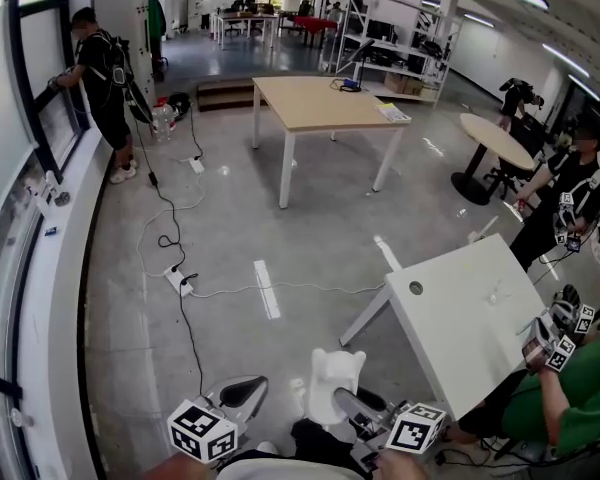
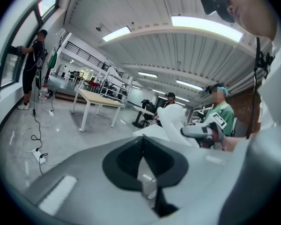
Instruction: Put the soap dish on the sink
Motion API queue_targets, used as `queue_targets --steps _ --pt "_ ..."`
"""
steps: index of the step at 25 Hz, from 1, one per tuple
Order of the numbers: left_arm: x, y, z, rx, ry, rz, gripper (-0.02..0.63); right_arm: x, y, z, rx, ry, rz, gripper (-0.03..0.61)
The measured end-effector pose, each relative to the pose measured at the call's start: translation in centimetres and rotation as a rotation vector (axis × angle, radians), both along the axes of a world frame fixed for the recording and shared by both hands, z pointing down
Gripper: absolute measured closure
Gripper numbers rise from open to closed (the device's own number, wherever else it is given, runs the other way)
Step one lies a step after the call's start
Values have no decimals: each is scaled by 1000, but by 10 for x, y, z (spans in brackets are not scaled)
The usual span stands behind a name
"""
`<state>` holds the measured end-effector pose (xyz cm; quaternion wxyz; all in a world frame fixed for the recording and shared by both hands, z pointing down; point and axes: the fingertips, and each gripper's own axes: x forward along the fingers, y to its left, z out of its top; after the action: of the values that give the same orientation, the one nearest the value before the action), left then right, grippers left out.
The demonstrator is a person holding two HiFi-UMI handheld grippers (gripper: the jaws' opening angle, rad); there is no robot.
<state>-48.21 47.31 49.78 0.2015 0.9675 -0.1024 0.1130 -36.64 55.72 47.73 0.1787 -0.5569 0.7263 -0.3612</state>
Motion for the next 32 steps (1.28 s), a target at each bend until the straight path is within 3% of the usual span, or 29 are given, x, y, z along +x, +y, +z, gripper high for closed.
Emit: queue_targets --steps 9,24,32 --pt "39 -61 6 4 -17 -48 607 50 -69 8 -5 0 -29 436" --pt "188 -190 -21 34 -2 -115 609 192 -198 -13 21 42 -127 437" --pt "220 -220 -21 40 -36 -105 609 227 -226 2 -19 12 -129 437"
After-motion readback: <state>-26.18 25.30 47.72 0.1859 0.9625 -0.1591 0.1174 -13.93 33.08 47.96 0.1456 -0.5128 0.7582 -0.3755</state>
